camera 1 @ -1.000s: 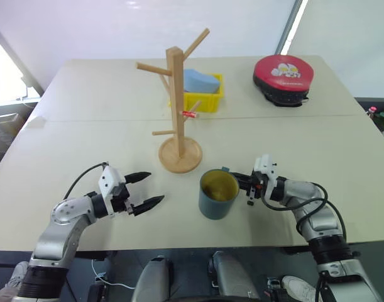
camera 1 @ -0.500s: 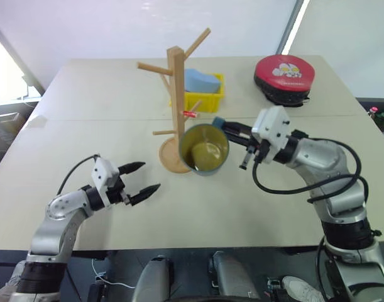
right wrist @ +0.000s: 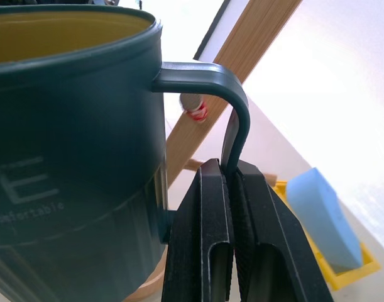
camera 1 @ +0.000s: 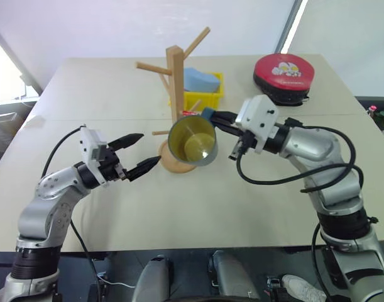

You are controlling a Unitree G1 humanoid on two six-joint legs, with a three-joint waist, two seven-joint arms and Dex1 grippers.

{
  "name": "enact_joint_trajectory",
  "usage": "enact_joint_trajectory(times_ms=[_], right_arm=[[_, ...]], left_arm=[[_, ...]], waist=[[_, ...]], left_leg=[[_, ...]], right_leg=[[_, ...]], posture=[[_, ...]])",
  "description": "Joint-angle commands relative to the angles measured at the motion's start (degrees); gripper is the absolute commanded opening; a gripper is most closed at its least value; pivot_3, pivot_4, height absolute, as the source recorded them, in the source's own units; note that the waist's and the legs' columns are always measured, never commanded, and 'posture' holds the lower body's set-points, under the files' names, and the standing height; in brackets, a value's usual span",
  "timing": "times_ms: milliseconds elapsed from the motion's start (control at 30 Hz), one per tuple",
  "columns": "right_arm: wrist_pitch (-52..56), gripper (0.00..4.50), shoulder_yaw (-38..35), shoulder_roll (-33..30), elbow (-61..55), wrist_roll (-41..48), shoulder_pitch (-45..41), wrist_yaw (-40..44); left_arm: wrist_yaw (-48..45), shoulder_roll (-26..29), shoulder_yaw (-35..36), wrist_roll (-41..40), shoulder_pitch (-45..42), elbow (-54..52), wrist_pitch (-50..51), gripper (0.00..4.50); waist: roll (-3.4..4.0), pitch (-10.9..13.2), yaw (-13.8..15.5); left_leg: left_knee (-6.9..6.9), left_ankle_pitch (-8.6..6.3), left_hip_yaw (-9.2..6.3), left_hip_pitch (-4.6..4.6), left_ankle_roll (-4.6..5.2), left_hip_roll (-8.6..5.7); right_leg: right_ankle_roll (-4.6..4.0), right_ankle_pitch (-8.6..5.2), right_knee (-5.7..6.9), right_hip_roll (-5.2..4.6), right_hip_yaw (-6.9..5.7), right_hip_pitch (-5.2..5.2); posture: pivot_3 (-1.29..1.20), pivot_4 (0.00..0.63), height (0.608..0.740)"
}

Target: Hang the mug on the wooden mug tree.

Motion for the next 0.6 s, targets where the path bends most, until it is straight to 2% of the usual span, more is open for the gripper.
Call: enact_joint_trajectory(times_ms=[33, 600], right_arm=[[-0.7, 0.03, 0.5, 0.1, -0.4, -0.9, -2.2, -0.2], [3.5, 0.03, 6.2, 2.4, 2.5, -8.1, -7.9, -3.5]], left_arm=[[0.1, 1.4, 1.5, -1.7, -0.3, -2.9, 1.4, 4.5], [0.9, 2.0, 1.3, -3.2, -1.7, -4.6, 3.7, 4.5]], waist=[[0.0, 0.0, 0.0], [0.0, 0.0, 0.0]], left_leg=[[0.01, 0.0, 0.0, 0.0, 0.0, 0.0], [0.03, 0.0, -0.01, -0.02, 0.0, -0.01]], right_leg=[[0.0, 0.0, 0.0, 0.0, 0.0, 0.0], [0.0, 0.0, 0.0, 0.02, -0.01, 0.0]], posture=[[0.0, 0.15, 0.74], [0.0, 0.15, 0.74]])
